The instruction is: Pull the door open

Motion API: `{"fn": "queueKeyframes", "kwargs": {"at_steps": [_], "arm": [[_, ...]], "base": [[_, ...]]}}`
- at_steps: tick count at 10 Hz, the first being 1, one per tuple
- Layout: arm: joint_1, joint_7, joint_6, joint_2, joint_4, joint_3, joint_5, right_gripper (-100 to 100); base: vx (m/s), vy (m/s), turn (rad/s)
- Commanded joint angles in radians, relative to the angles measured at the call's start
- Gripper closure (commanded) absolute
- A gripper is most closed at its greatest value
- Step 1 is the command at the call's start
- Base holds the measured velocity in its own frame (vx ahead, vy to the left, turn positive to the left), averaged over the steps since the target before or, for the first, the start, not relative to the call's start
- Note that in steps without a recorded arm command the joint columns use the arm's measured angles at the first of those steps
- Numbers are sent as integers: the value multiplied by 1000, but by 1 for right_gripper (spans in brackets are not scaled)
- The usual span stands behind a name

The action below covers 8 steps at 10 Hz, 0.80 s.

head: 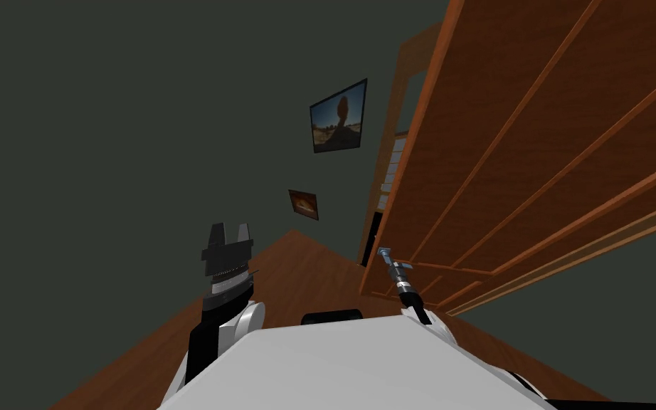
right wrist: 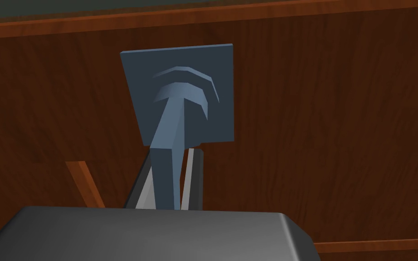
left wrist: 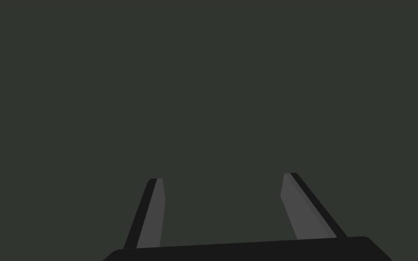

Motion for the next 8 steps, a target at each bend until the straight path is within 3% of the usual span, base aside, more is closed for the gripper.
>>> {"fn": "queueKeyframes", "kwargs": {"at_steps": [1, 3, 8], "arm": [[8, -22, -13, -11, -3, 14, 13, 100], [10, -23, -12, -9, -6, 18, 17, 100], [67, -114, -107, -57, -2, 58, 86, 100]], "base": [[-236, -47, 85], [-188, -29, 50], [-213, -50, 101]]}}
